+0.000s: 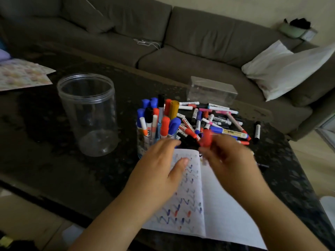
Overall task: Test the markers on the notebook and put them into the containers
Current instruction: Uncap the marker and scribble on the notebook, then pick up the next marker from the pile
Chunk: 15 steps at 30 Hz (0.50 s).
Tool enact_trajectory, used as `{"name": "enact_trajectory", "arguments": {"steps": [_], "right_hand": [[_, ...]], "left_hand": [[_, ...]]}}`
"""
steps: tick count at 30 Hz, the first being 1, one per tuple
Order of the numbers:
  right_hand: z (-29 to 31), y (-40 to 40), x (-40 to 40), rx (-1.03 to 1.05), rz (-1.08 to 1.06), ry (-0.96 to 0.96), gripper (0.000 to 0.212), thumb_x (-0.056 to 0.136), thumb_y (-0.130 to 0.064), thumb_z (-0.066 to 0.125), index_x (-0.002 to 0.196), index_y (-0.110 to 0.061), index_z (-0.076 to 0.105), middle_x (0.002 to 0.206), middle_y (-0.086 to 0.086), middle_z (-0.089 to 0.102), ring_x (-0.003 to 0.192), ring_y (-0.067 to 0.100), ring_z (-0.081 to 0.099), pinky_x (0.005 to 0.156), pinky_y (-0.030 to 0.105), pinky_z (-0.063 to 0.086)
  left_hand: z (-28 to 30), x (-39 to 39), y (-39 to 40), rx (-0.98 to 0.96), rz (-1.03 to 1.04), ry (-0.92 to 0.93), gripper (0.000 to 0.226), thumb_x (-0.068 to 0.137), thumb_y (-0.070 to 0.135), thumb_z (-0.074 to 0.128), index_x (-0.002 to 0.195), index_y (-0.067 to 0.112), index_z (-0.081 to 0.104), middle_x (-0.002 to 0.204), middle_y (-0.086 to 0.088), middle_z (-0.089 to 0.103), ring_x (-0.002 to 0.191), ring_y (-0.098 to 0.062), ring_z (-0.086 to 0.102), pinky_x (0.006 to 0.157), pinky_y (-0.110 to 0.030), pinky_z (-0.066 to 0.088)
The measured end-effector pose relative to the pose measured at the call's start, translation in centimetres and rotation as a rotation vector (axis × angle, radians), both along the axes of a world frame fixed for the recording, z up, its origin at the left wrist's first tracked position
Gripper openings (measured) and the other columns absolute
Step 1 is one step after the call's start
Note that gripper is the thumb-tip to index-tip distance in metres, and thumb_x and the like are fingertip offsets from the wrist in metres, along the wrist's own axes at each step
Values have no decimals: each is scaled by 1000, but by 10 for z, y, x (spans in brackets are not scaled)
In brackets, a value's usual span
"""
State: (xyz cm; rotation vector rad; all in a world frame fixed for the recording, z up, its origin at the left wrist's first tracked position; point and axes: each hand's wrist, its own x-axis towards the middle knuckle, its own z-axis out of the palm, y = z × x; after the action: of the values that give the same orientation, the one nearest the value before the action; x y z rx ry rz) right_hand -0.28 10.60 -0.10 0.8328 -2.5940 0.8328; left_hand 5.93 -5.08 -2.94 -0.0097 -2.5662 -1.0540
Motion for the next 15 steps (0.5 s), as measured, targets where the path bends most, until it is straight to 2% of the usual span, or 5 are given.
{"name": "enact_trajectory", "arguments": {"steps": [2, 3, 5, 10, 15], "right_hand": [[19, -2, -1, -243, -22, -120, 2, 86, -28, 62, 84, -29, 61, 68, -11, 63, 57, 6, 54, 51, 14, 42], [26, -5, -1, -326, -9, -151, 9, 87, -27, 61, 83, -35, 58, 70, -15, 65, 60, 6, 57, 52, 13, 43], [35, -12, -1, -379, 25, -146, 16, 88, -26, 59, 82, -41, 55, 71, -11, 65, 70, 6, 60, 60, 15, 46], [38, -33, -13, -249, 46, -136, 13, 90, -30, 57, 88, -42, 52, 81, -20, 61, 80, -5, 59, 65, 3, 43], [34, -53, -32, -6, 30, -179, 3, 93, -31, 55, 95, -29, 53, 74, -17, 54, 65, -2, 54, 56, 7, 41]], "left_hand": [[-1, 1, -2, 8, 47, 7, 47, 94, 41, 41, 139, 30, 33, 141, 16, 35, 128, 1, 29, 94, -8, 21], [-1, 1, -2, 15, 64, 4, 48, 94, 39, 41, 140, 30, 31, 142, 16, 33, 130, 1, 28, 94, -8, 21], [-2, 2, 0, 15, 84, 10, 48, 95, 38, 42, 141, 30, 30, 143, 14, 33, 131, -1, 28, 94, -8, 21], [-2, 4, -1, 53, 107, -1, 46, 95, 37, 43, 139, 28, 32, 143, 14, 32, 132, -3, 30, 97, -11, 28], [-4, 3, -2, 60, 113, 4, 43, 95, 36, 43, 137, 29, 36, 141, 14, 36, 131, -3, 33, 98, -12, 30]]}}
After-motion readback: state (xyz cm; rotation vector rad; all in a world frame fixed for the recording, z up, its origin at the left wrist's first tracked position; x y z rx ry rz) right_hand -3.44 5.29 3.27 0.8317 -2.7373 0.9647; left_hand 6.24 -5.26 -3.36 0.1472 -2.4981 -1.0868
